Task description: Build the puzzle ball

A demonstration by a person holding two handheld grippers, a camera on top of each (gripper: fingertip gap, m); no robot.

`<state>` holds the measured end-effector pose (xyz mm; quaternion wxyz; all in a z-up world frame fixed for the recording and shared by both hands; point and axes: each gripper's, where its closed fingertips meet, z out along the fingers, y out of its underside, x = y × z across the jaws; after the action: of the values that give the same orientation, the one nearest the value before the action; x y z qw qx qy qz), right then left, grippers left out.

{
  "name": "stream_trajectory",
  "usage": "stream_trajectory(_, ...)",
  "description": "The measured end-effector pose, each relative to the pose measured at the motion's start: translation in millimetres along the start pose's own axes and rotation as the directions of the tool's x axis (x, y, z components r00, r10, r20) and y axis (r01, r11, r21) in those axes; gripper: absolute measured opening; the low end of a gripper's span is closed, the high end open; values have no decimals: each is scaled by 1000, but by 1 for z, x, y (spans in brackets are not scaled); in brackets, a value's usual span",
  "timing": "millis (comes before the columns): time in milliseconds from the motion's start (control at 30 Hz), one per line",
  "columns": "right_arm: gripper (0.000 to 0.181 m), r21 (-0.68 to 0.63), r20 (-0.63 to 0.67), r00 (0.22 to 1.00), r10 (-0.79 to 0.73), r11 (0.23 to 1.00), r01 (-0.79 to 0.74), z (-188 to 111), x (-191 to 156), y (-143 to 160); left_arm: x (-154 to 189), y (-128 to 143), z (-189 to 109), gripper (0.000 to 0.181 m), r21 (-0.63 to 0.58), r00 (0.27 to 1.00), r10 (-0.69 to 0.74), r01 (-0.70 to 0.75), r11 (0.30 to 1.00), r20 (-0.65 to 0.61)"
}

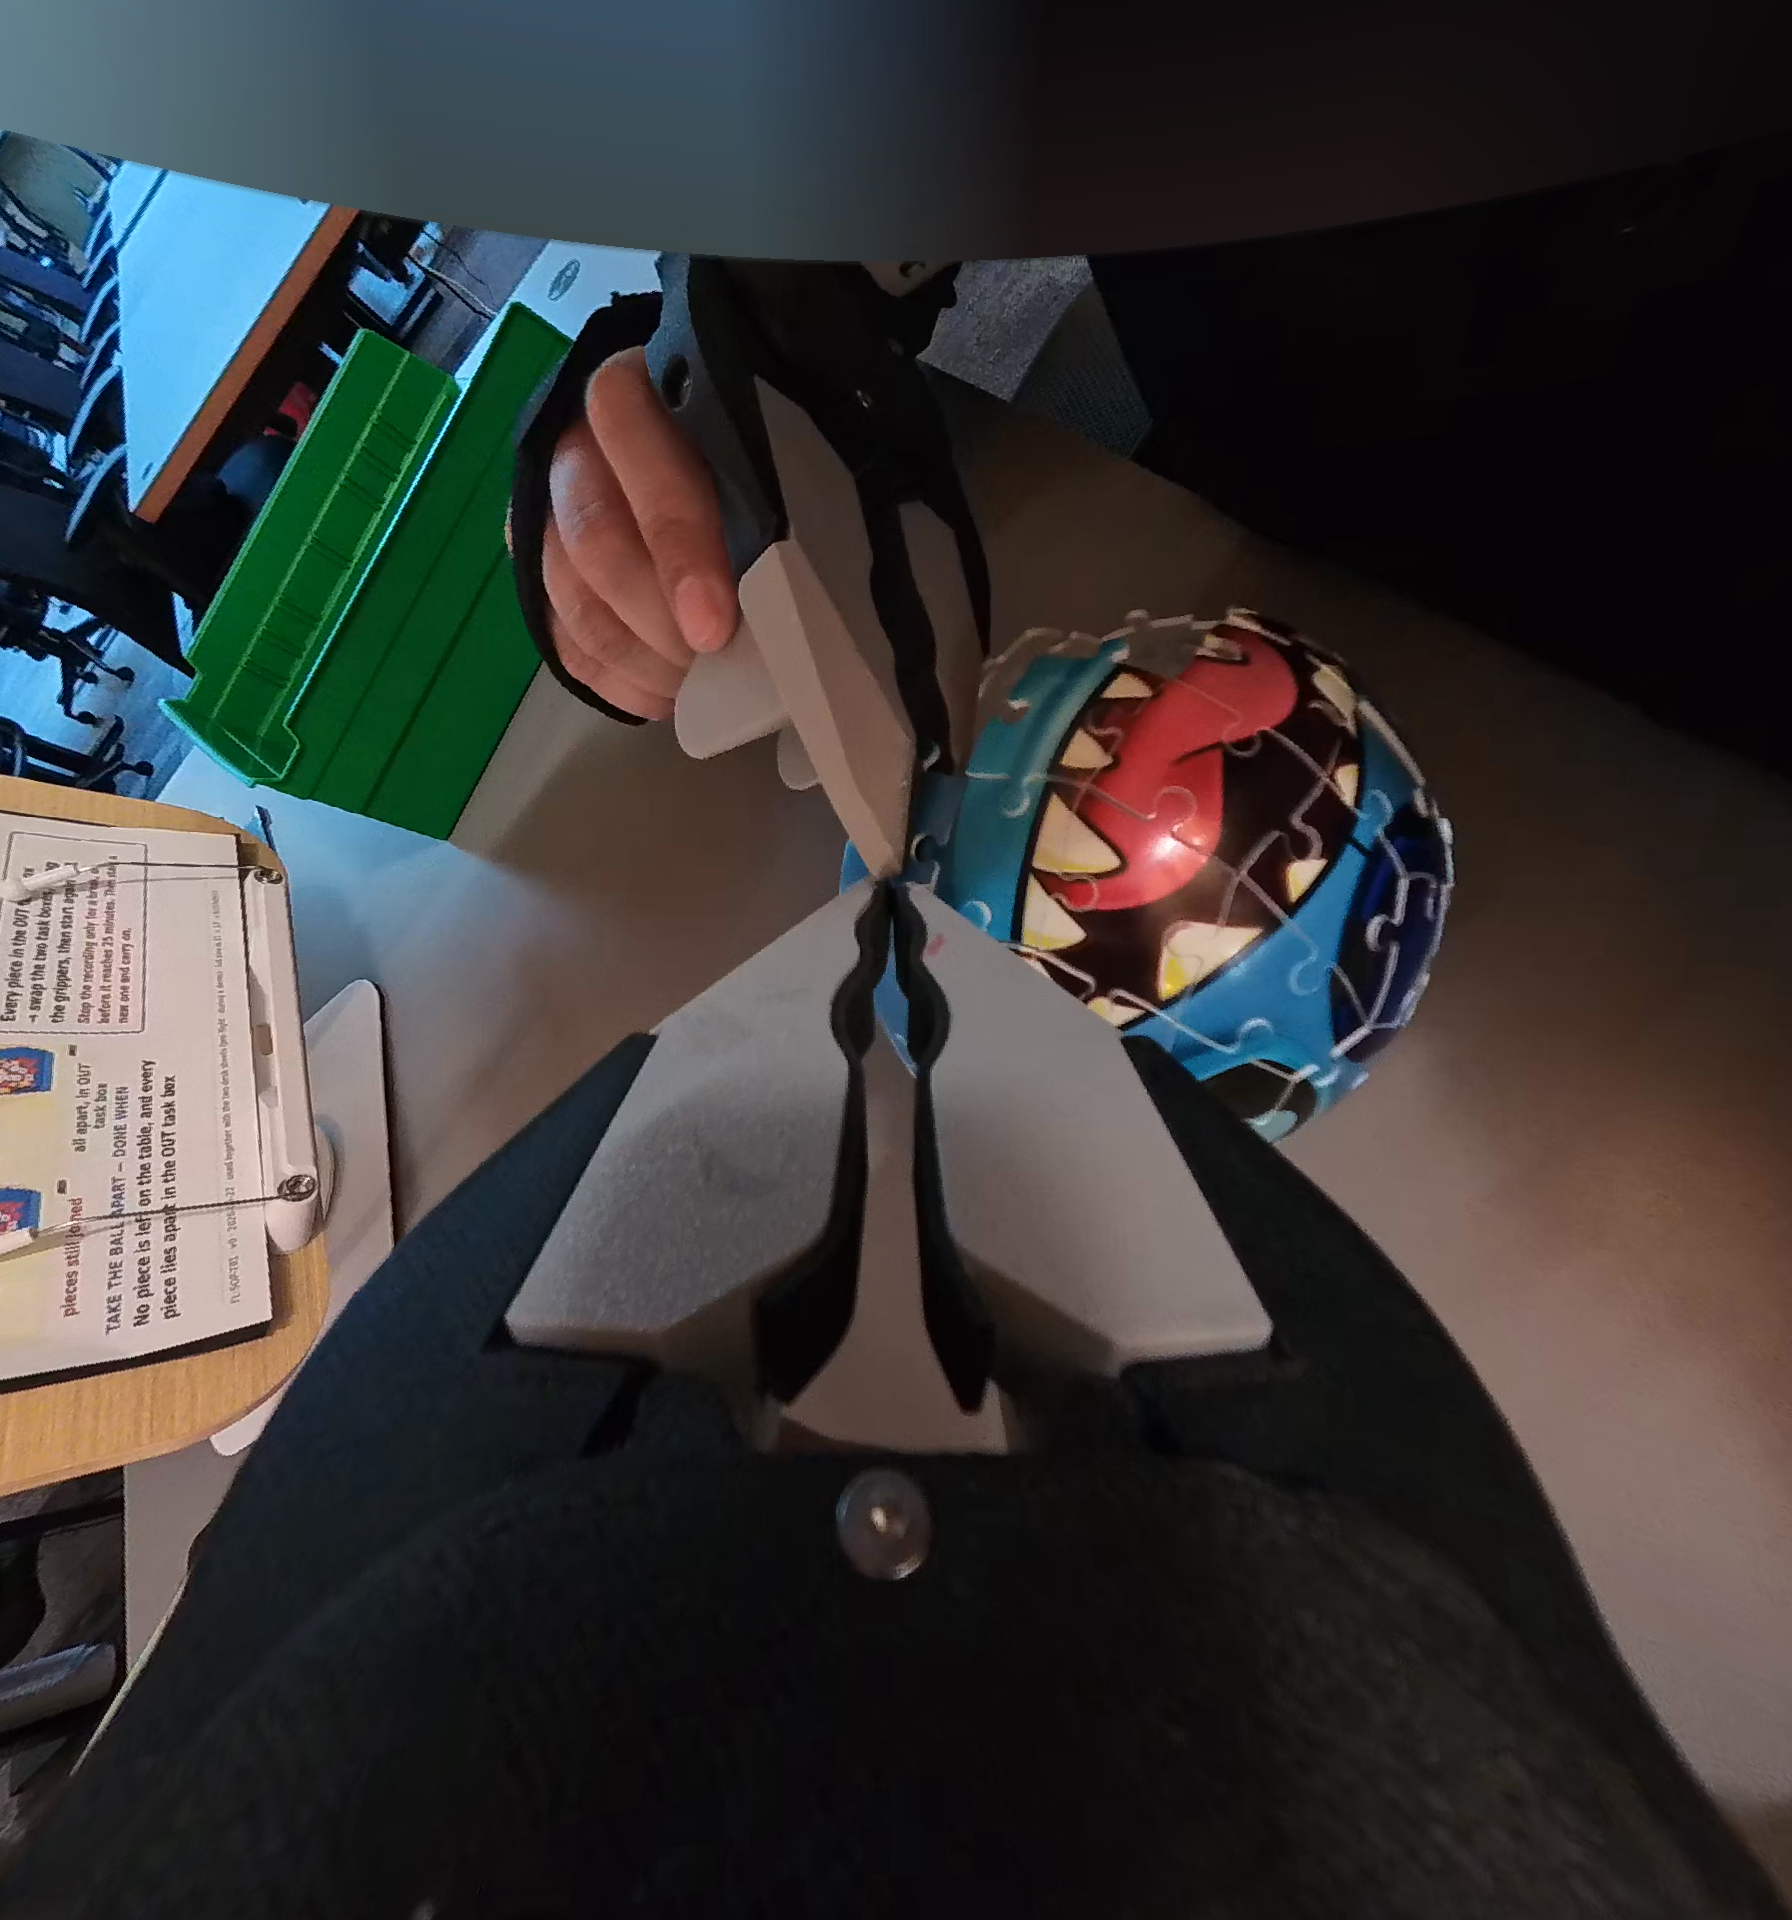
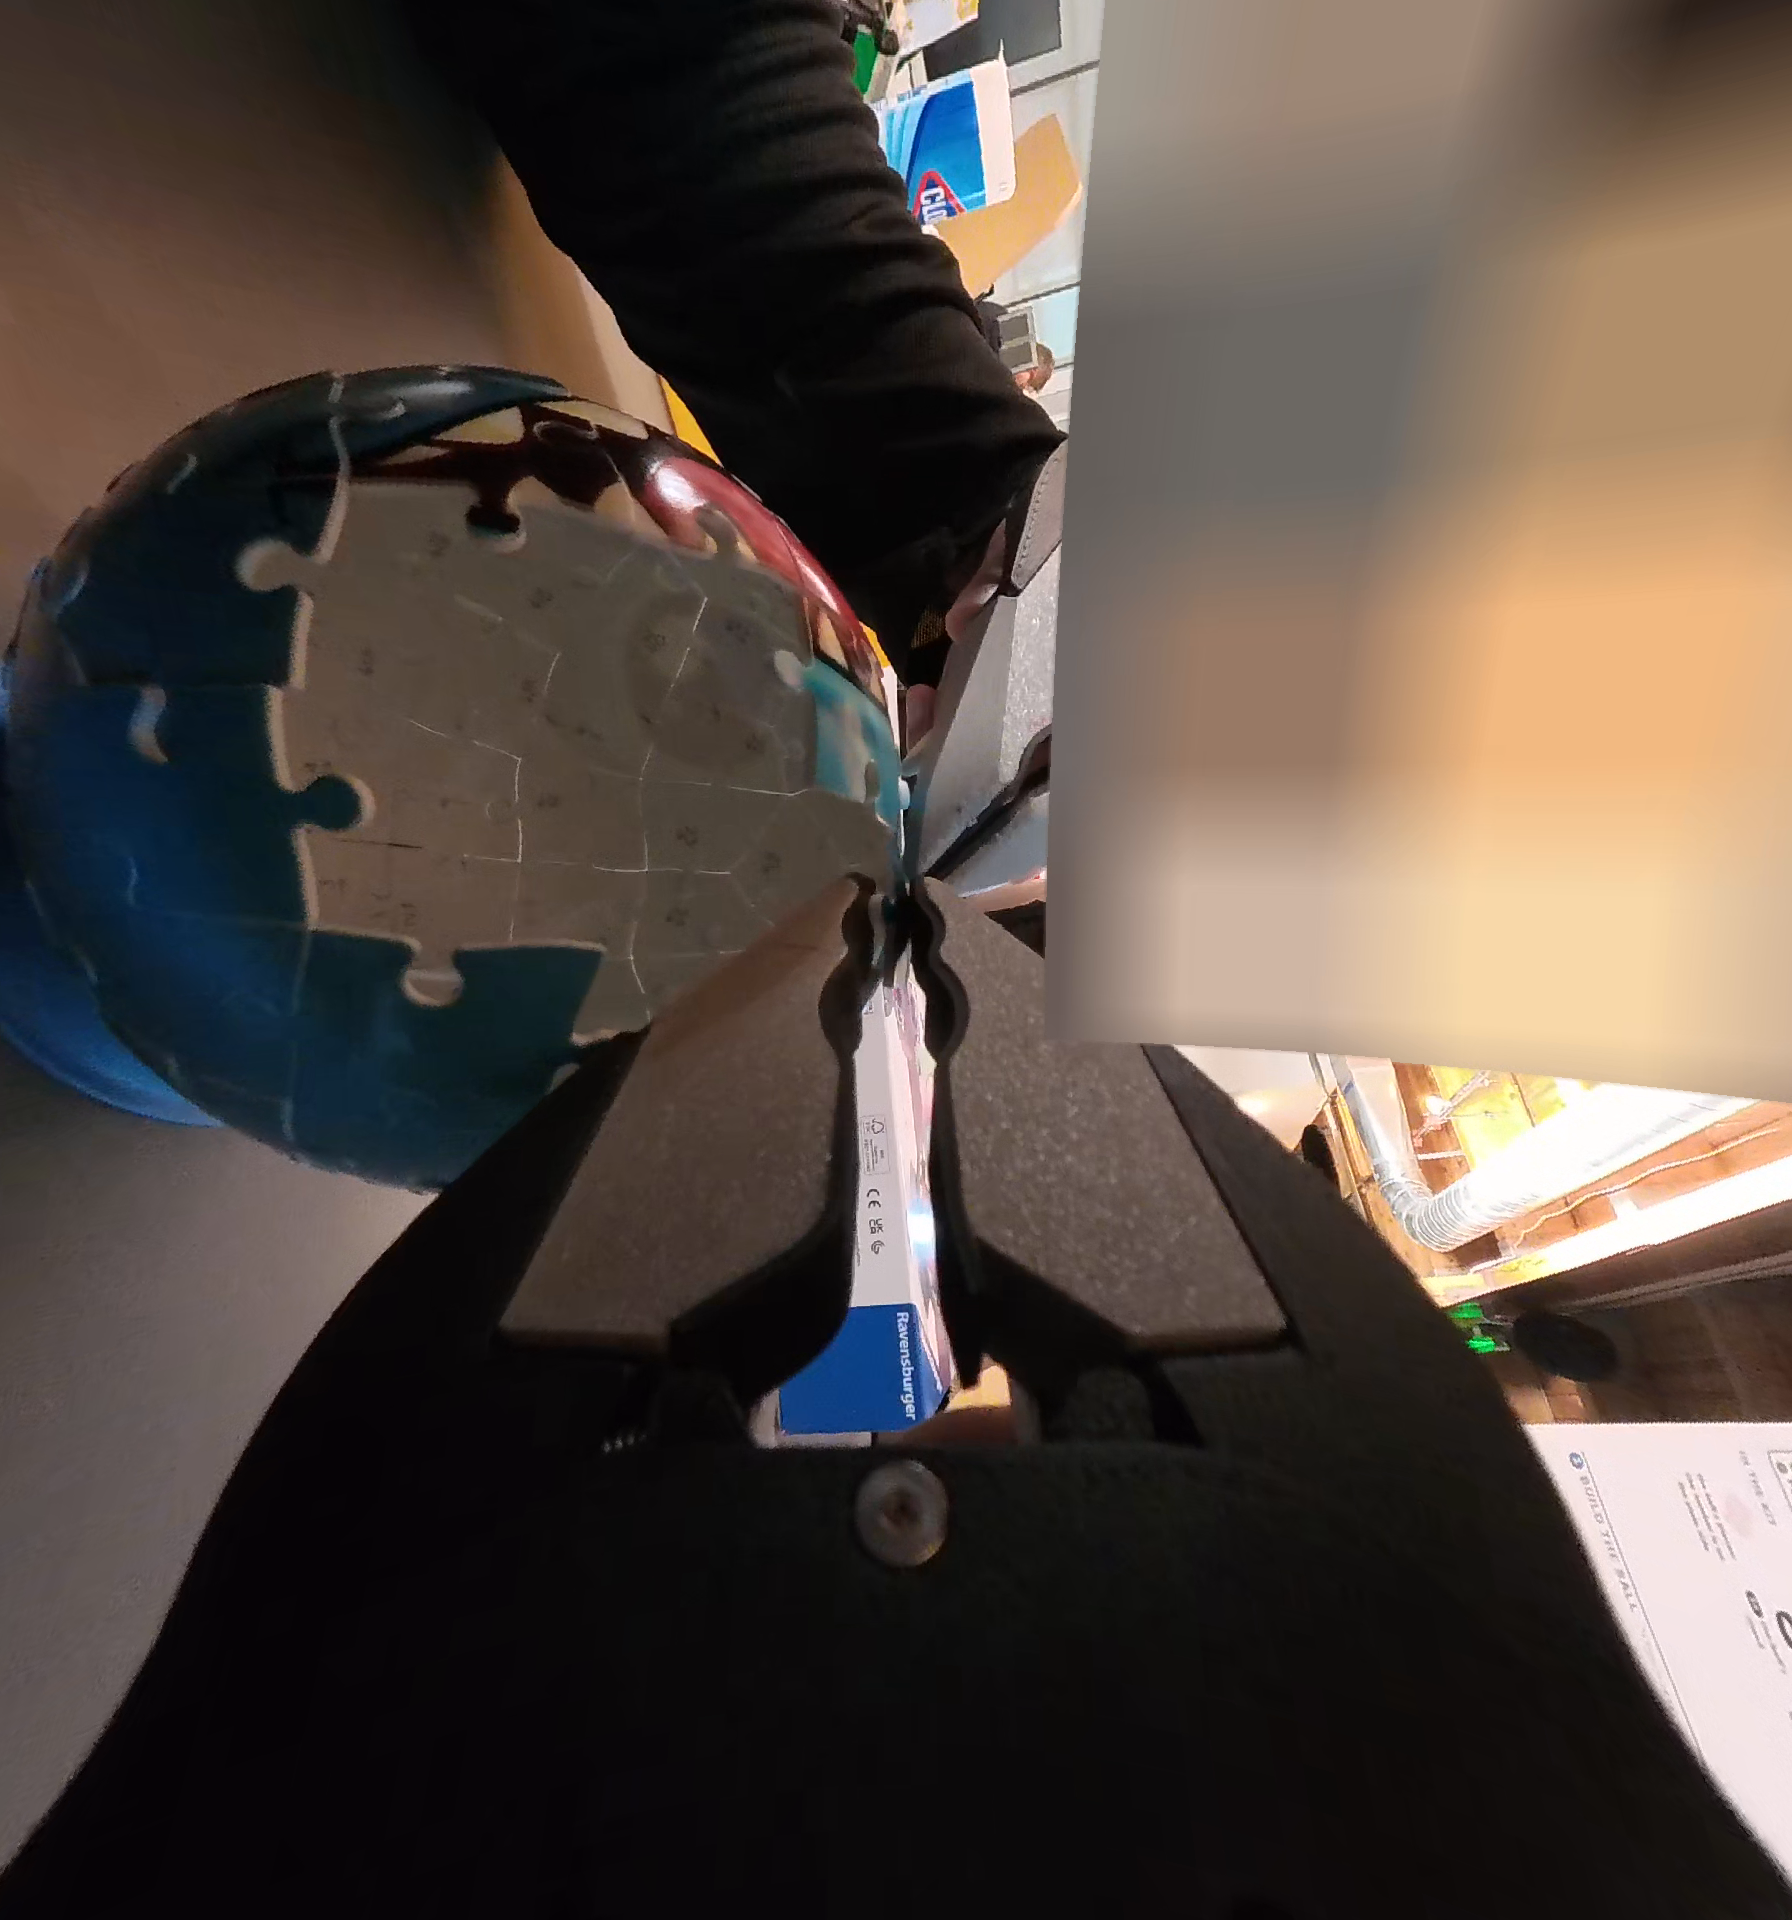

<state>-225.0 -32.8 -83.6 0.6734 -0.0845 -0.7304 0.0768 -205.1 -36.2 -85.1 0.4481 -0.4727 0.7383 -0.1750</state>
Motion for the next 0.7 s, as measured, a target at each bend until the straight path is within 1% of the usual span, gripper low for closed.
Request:
stream_trajectory(333,2,9,-8,1000,11,1000,-11,-1,0,-2,0,2,-1,0,-2,1000,-11,11,1000,-4)
stream_trajectory(500,9,13,40,995,93,996,-94,-2,-1,0,1,1,0,0,0,1000,-11,11,1000,-8)
stream_trajectory(567,16,23,63,989,132,991,-133,-4,-2,-1,0,1,0,0,-2,1000,-10,10,1000,-8)
stream_trajectory(700,18,35,109,979,174,983,-179,-5,-6,-3,0,1,0,0,-5,1000,-8,8,1000,-6)
